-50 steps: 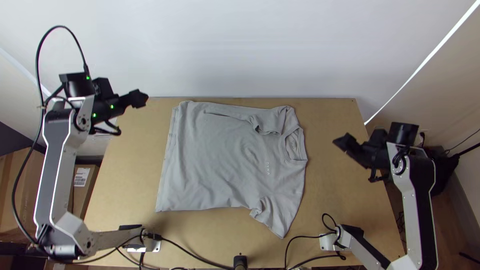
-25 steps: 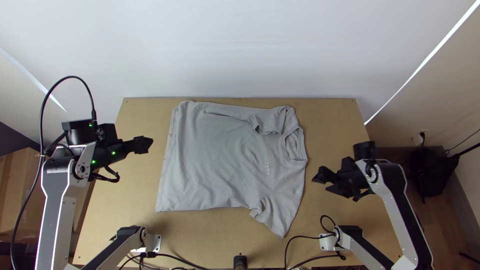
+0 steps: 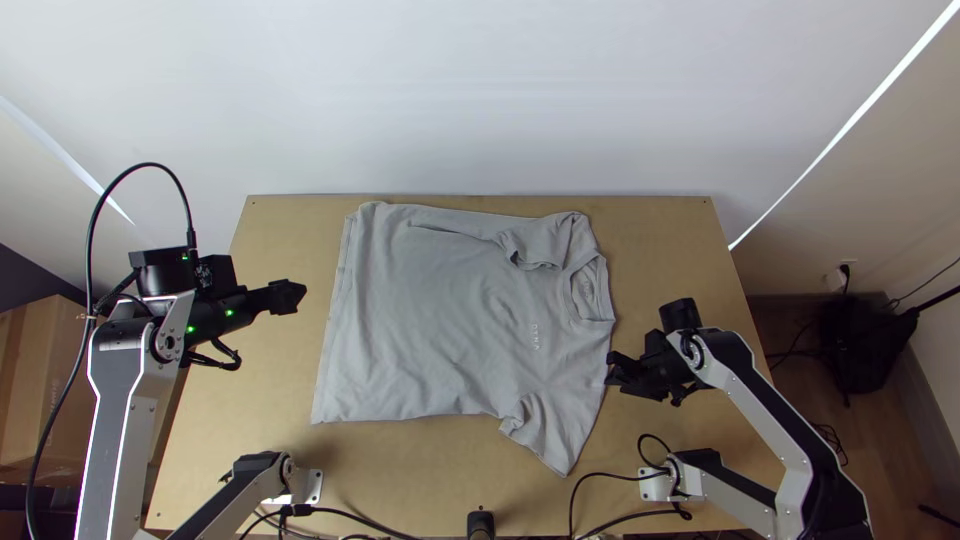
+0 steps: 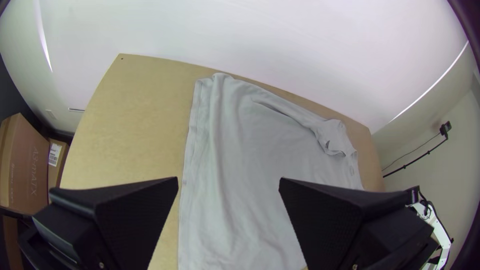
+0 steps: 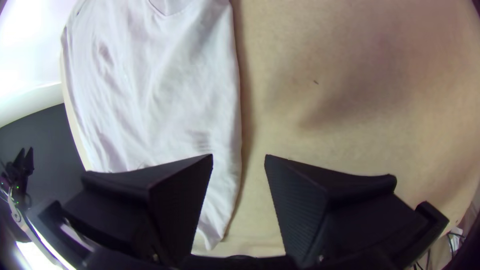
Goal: Fold the t-shirt
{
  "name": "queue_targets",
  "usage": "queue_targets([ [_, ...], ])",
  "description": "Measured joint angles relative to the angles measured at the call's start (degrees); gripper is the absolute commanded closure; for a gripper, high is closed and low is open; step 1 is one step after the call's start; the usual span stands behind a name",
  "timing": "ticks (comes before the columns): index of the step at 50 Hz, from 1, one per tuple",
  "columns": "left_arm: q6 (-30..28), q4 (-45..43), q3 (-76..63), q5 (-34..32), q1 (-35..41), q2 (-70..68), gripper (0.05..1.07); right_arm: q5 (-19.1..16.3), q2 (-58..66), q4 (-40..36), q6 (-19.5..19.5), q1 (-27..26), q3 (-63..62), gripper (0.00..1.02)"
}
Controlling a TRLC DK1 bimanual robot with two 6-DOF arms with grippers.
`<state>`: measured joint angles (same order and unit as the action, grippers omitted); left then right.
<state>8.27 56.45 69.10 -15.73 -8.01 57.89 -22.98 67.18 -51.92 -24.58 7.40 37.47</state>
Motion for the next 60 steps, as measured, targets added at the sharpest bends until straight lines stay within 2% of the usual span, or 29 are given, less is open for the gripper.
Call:
queue_targets([
  [9, 0.0, 0.0, 0.0, -0.2, -0.1, 0.0, 0.1, 0.0, 4.0, 2.6, 0.6, 0.2, -0.1, 0.56],
  [17, -1.8, 0.4, 0.0, -0.2, -1.2, 0.2, 0.1, 0.0, 6.4, 3.7, 0.6, 2.4, -0.1, 0.56],
  [19, -2.8, 1.3, 0.0, -0.2, -1.6, 0.5, 0.1, 0.0, 7.0, 3.7, 0.6, 3.3, -0.1, 0.64],
  [23, -5.1, 5.1, 0.0, -0.2, -2.1, 1.6, 0.1, 0.0, 7.5, 4.1, 0.6, 4.8, -0.6, 1.0],
  [30, -11.0, 12.1, 0.0, -0.2, -2.3, 2.8, 0.1, 0.0, 7.1, 5.7, 0.9, 6.2, -1.8, 1.0],
  [35, -17.9, 16.4, -1.5, 0.8, -3.8, 2.8, 0.1, 0.0, 6.3, 5.9, 0.9, 6.4, -2.3, 1.0],
  [41, -25.7, 19.4, -6.6, 6.4, -6.3, 3.2, 0.1, 0.0, 6.1, 6.0, 0.9, 6.4, -2.2, 1.0],
  [51, -35.0, 20.7, -15.7, 15.4, -6.6, 3.3, 0.1, 0.0, 4.2, 6.0, 0.8, 6.4, -2.2, 1.0],
  [60, -39.6, 18.9, -21.3, 16.5, -5.2, 3.7, 0.1, 0.0, 3.1, 6.0, 0.8, 6.4, -2.2, 1.0],
])
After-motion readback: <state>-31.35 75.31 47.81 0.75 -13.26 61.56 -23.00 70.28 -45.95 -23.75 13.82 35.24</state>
